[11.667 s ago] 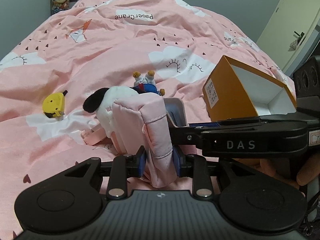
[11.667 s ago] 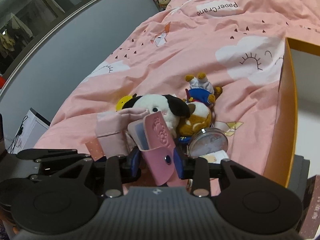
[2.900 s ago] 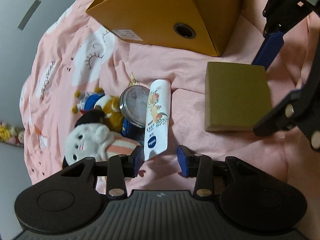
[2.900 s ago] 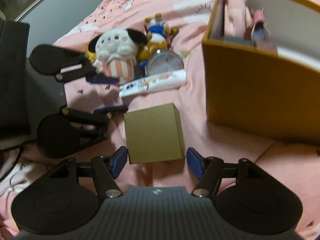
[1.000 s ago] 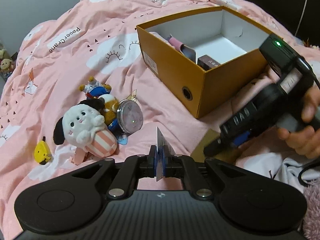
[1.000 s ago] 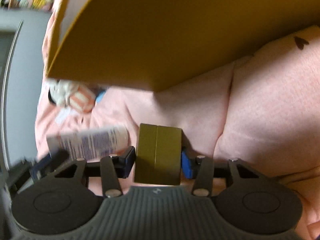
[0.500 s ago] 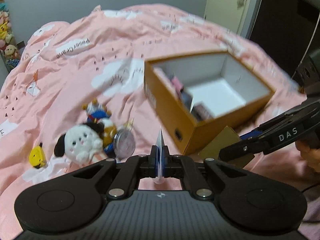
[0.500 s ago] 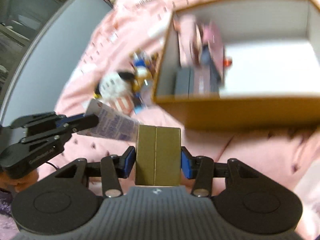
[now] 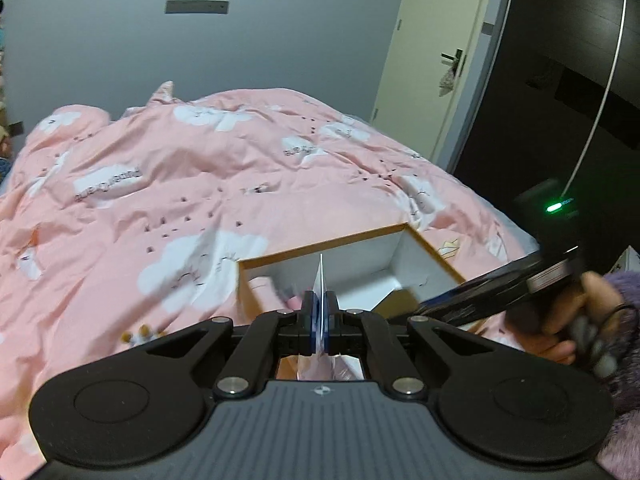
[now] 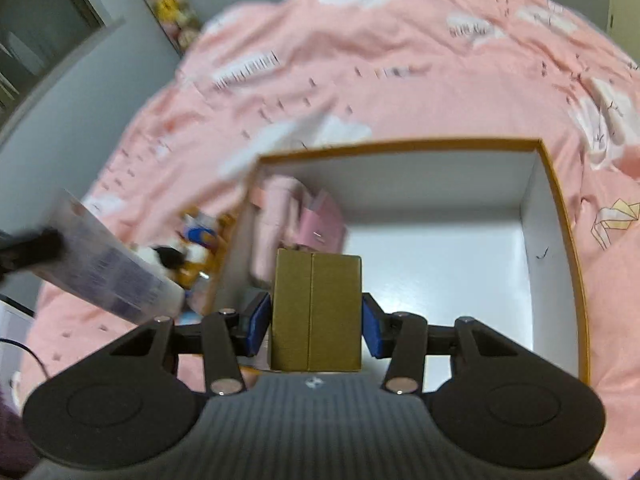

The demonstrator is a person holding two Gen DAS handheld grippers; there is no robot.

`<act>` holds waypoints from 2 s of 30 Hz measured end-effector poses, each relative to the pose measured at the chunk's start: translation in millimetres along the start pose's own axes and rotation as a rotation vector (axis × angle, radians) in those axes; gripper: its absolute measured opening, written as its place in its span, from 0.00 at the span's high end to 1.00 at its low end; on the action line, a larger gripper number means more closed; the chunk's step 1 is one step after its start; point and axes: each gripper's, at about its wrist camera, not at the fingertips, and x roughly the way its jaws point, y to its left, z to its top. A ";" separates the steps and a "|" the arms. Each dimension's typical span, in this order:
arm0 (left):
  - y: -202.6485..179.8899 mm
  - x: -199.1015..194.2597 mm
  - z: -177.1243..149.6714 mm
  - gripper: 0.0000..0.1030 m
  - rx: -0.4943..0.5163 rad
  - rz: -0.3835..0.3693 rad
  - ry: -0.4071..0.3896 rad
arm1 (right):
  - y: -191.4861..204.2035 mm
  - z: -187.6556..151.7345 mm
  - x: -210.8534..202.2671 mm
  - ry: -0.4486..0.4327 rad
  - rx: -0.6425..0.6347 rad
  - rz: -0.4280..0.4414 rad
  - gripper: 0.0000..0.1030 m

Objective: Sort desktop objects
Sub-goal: 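Carry the gold cube and lotion tube with both tools over the orange box, then open the right tool to drop the gold cube into the box, then lower the lotion tube into the box and open the left tool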

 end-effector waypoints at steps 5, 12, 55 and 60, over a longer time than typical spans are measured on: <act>-0.4 38.2 6.5 0.97 -0.016 0.007 0.038 | -10.1 3.2 61.8 0.155 -0.028 -0.056 0.52; 7.7 62.8 9.6 0.97 -0.050 0.003 0.058 | -20.2 -2.3 95.6 0.250 0.015 -0.036 0.52; -16.7 116.8 10.2 0.97 -0.128 -0.156 0.166 | -62.9 5.4 96.4 0.316 0.042 -0.025 0.84; -24.4 137.4 -0.1 0.97 -0.171 -0.170 0.225 | -69.2 9.1 77.0 0.261 -0.036 -0.091 0.84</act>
